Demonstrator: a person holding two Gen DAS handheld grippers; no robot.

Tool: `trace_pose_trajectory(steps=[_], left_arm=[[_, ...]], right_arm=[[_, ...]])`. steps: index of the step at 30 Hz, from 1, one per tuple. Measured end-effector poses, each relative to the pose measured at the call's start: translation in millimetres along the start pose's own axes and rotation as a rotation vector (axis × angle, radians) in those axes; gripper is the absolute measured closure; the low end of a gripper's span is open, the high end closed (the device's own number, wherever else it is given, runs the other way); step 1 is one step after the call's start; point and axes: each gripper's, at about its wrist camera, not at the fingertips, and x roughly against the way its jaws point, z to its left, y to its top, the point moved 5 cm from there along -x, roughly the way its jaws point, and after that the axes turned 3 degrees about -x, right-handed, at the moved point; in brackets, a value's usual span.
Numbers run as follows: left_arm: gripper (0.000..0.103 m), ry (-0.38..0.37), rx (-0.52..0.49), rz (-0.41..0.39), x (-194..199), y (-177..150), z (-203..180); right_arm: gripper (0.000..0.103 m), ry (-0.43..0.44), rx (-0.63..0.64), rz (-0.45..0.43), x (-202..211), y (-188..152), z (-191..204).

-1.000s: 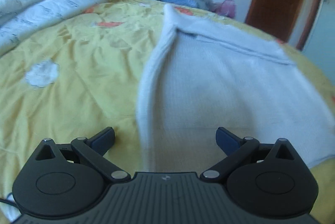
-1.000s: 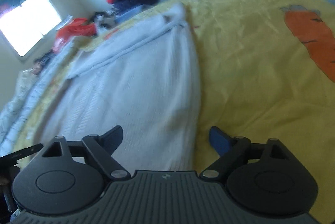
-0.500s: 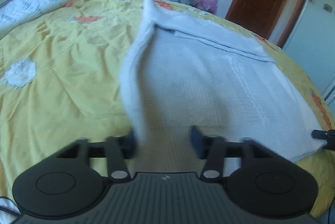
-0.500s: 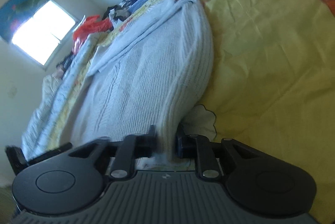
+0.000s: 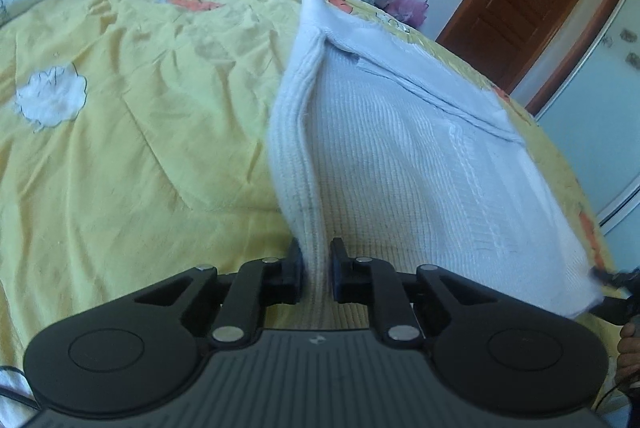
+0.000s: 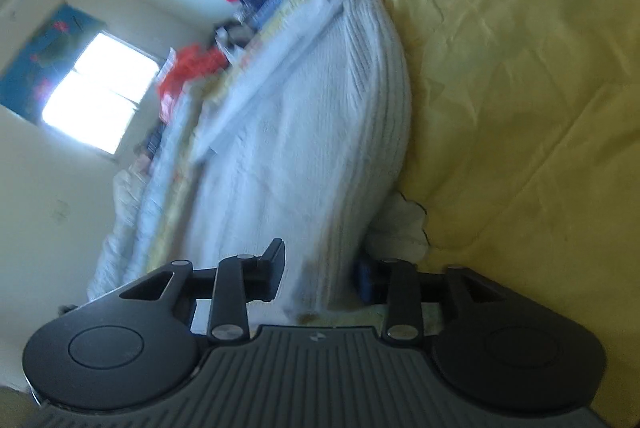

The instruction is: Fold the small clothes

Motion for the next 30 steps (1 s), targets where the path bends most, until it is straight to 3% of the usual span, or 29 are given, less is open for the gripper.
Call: trace_pose_trajectory(steps=[2, 3, 4, 8, 11, 12, 14, 16, 20, 23, 25, 27, 29, 30], left_arm=[[0.090, 0.000, -0.007, -0.002, -0.6, -0.8, -0.8], [0.090, 0.002, -0.010, -0.003, -0.9, -1.0, -1.6], [0.090, 0.003, -0.011, -0.003, -1.2, -1.0, -2.6], [0.090, 0.006, -0.004, -0.006, -2.1, -0.7, -4.0], [0.090, 0.003, -0.002, -0.009, -2.2, -0.7, -3.2], [0.090, 0.003, 0.001, -0.010, -2.2, -0.6, -3.0], [0.090, 0.008, -0.010, -0.013, -1.8, -1.0, -3.8], [0.090, 0.017, -0.028, -0.016, -1.6, -1.8, -5.6], [0.090, 0.029, -0.049, -0.015, -1.2, -2.4, -8.2], [0.089, 0.040, -0.079, -0.014, -1.1, -3.1, -11.4], [0.089, 0.044, -0.082, -0.014, -1.8, -2.9, -12.5], [0.089, 0.045, -0.083, -0.014, -2.4, -2.5, -12.9], [0.094, 0.053, -0.080, -0.011, -2.3, -1.6, -11.7], [0.095, 0.055, -0.078, -0.009, -2.0, -1.1, -11.2]], right_arm=[[0.054, 0.216, -0.112, -0.070, 18.4, 8.5, -2.5], [0.040, 0.290, -0.166, -0.097, 25.4, 13.0, -5.7], [0.031, 0.306, -0.189, -0.113, 29.3, 16.8, -7.0], [0.032, 0.067, -0.077, -0.073, 22.2, 19.9, -5.7], [0.032, 0.057, -0.085, -0.027, 11.6, 12.8, -8.1], [0.033, 0.064, -0.085, -0.010, 7.2, 8.5, -7.4], [0.046, 0.054, -0.052, 0.022, -1.8, -2.8, -3.3], [0.090, 0.019, -0.024, 0.036, -8.0, -11.4, -1.0], [0.090, -0.005, -0.048, 0.032, -8.3, -12.4, -8.8], [0.083, 0.001, -0.076, 0.017, -1.4, -7.6, -12.8], [0.069, 0.011, -0.098, 0.007, 1.7, -4.1, -15.1], [0.070, 0.015, -0.099, 0.003, 2.0, -2.5, -15.6], [0.086, 0.005, -0.076, -0.002, -1.0, -2.3, -15.2], [0.089, 0.010, -0.060, -0.013, -0.7, -2.3, -13.8]])
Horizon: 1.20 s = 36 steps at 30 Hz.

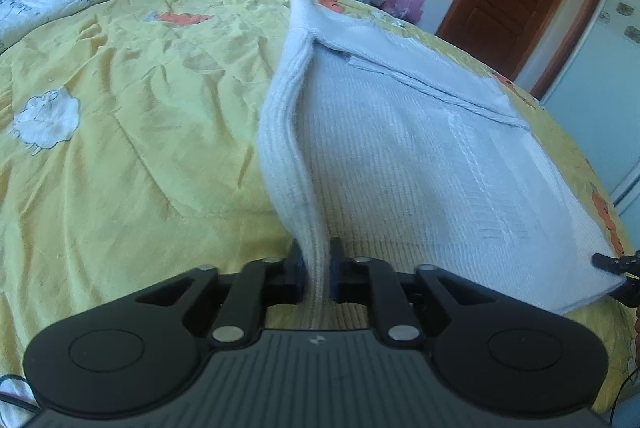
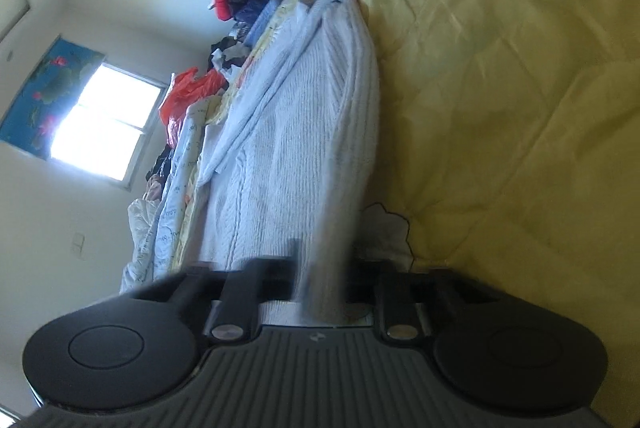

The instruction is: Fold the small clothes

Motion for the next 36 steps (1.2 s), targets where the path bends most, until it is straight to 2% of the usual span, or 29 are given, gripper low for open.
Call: trace_pose_trajectory(steps=[4, 6, 9, 13, 17, 21, 25, 28, 30, 32, 33, 34, 35, 36], left_arm=[[0.095, -0.022, -0.013, 0.003, 7.0, 8.4, 1.1], [0.095, -0.069, -0.007, -0.015, 13.9, 18.3, 1.3], [0.095, -0.148, 0.059, -0.066, 23.9, 43.2, 5.5], [0.095, -0.240, 0.149, -0.136, 21.4, 93.9, 8.3], [0.095, -0.285, 0.224, -0.203, -5.8, 164.8, 11.3], [0.096, -0.243, 0.235, -0.235, -54.8, 241.6, 9.4], [0.096, -0.137, 0.204, -0.224, -122.2, 300.0, 2.7], [0.096, -0.041, 0.160, -0.194, -180.0, 321.6, -4.2], [0.095, 0.049, 0.088, -0.171, -213.7, 323.9, -8.4], [0.094, 0.099, 0.059, -0.106, -241.4, 321.6, -6.7], [0.094, 0.113, 0.077, -0.089, -246.6, 320.6, -2.6], [0.093, 0.094, 0.114, -0.089, -246.8, 321.2, 1.5], [0.091, 0.055, 0.171, -0.106, -242.7, 323.0, 7.8], [0.088, 0.014, 0.227, -0.130, -236.9, 323.6, 14.8]], right_arm=[[0.089, 0.051, 0.070, -0.054, 8.4, 4.9, 13.6], [0.089, 0.089, 0.090, -0.071, 12.6, 12.3, 24.5], [0.089, 0.158, 0.108, -0.091, 14.2, 30.3, 45.5], [0.089, 0.254, 0.133, -0.117, 4.8, 69.4, 74.8], [0.089, 0.318, 0.126, -0.165, -20.3, 131.0, 94.7], [0.089, 0.301, 0.117, -0.212, -64.1, 206.4, 105.6], [0.089, 0.192, 0.084, -0.245, -124.4, 276.6, 98.3], [0.089, 0.084, 0.042, -0.252, -172.0, 308.4, 78.4], [0.088, 0.002, 0.029, -0.249, -202.5, 317.4, 63.6], [0.085, -0.058, -0.003, -0.252, -226.3, 318.8, 48.6], [0.077, -0.074, -0.040, -0.256, -233.8, 319.3, 41.1], [0.066, -0.061, -0.075, -0.261, -239.1, 319.0, 35.4], [0.061, -0.023, -0.105, -0.272, -239.5, 320.4, 33.1], [0.050, 0.011, -0.130, -0.291, -237.7, 322.0, 32.6]])
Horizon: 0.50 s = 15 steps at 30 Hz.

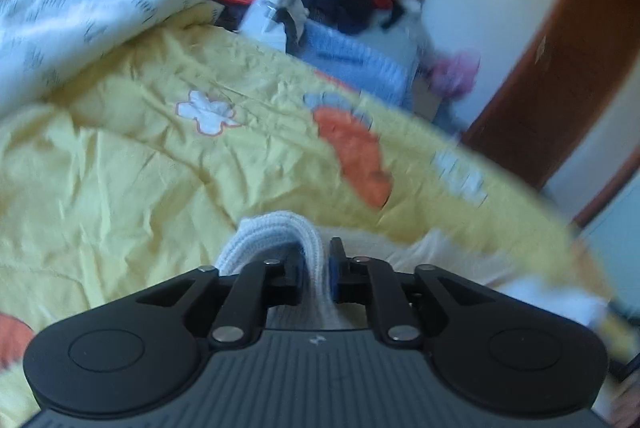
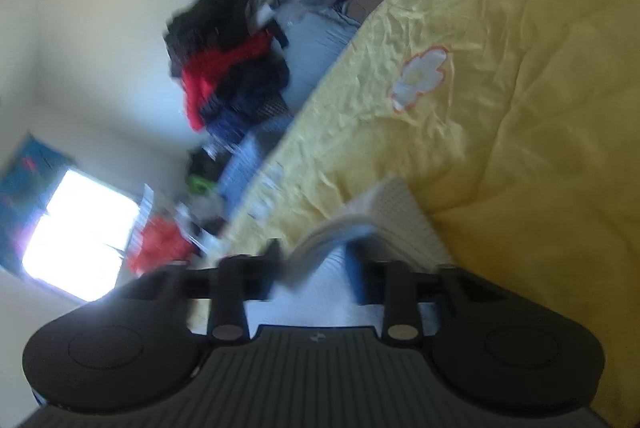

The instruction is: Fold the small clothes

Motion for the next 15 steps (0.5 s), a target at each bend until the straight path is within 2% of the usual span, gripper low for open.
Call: trace_pose_trajectory(steps=[1, 2, 3, 4, 5, 6, 7, 8, 9, 11, 15], left_arm=[[0.087, -0.028, 0.055, -0.026, 6.3, 2.2, 7.1], [0.085, -0.038, 0.098, -0.054, 14.4, 3.8, 13.9], [0.073, -0.032, 0.119, -0.094, 24.2, 5.0, 18.6], [0.050, -0.016, 0.121, -0.146, 38.9, 4.7, 22.7], [0.034, 0.000, 0.109, -0.206, 56.5, 2.3, 26.0], [0.010, 0.023, 0.089, -0.271, 75.4, -0.7, 29.3], [0.004, 0.042, 0.065, -0.330, 93.5, -5.8, 33.2], [0.004, 0.052, 0.043, -0.368, 109.5, -12.8, 37.2], [0.004, 0.056, 0.031, -0.369, 122.1, -22.0, 40.6], [0.004, 0.012, 0.046, -0.321, 143.4, -48.0, 48.2], [0.004, -0.105, 0.154, -0.203, 167.5, -104.4, 56.1]], right_arm=[[0.037, 0.023, -0.015, -0.027, 4.4, 2.2, 0.5], [0.031, 0.028, -0.010, -0.054, 9.6, 4.1, 2.4], [0.027, 0.032, 0.008, -0.070, 16.3, 5.3, 4.8], [0.027, 0.033, 0.020, -0.076, 24.2, 4.9, 5.8], [0.027, 0.049, 0.025, -0.081, 34.9, 3.8, 7.0], [0.027, 0.076, 0.028, -0.083, 47.0, 2.0, 8.3], [0.027, 0.099, 0.032, -0.082, 60.5, -1.6, 7.1], [0.026, 0.109, 0.038, -0.079, 74.5, -5.8, 4.4], [0.021, 0.106, 0.048, -0.072, 89.4, -13.5, 0.7], [0.017, 0.086, 0.054, -0.061, 122.6, -23.3, -10.1], [0.016, 0.093, 0.024, -0.037, 177.5, -64.4, -32.7]])
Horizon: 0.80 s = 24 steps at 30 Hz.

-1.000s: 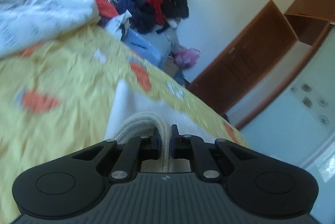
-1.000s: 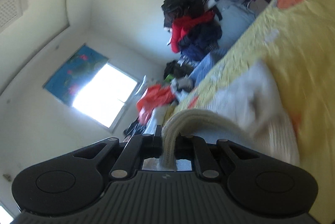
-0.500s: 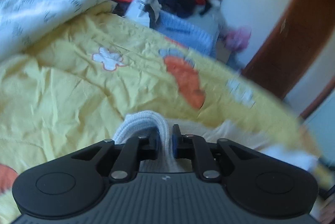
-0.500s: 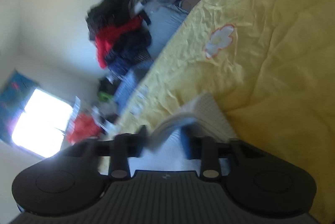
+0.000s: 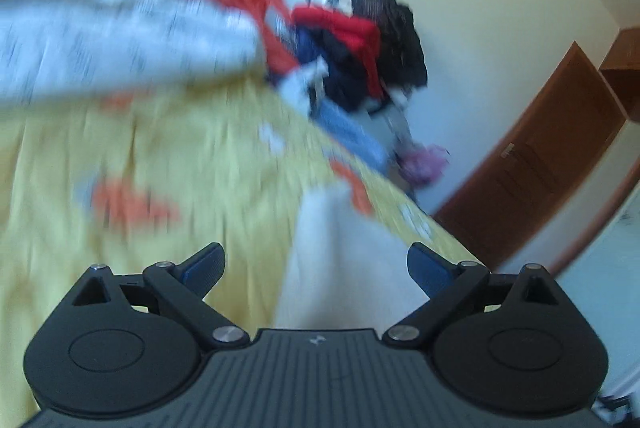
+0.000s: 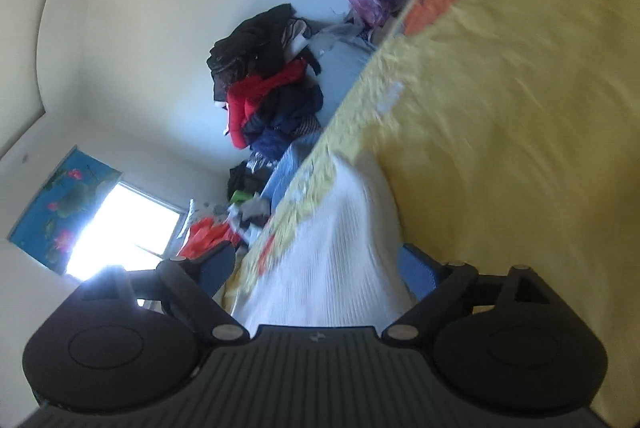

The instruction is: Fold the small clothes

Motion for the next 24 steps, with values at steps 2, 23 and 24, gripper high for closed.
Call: trace_pose_trajectory(steps=[2, 23, 24], left_arm=[[0.004, -0.036, 0.086, 0.054, 2.9, -21.7, 4.6], [0.069, 0.102, 0.075, 0.073, -65.5, -36.9, -12.3], [0.071, 0.090, 0.069, 0.066, -61.2, -33.8, -14.4]], right_arm=[[0.016, -0.004, -0.012, 0.018, 17.0, -18.0, -8.0], [0.079, -0.173, 0.117, -0.046, -77.1, -47.5, 2.9], [0.080, -0.170, 0.138, -0.051, -74.2, -47.1, 8.8]])
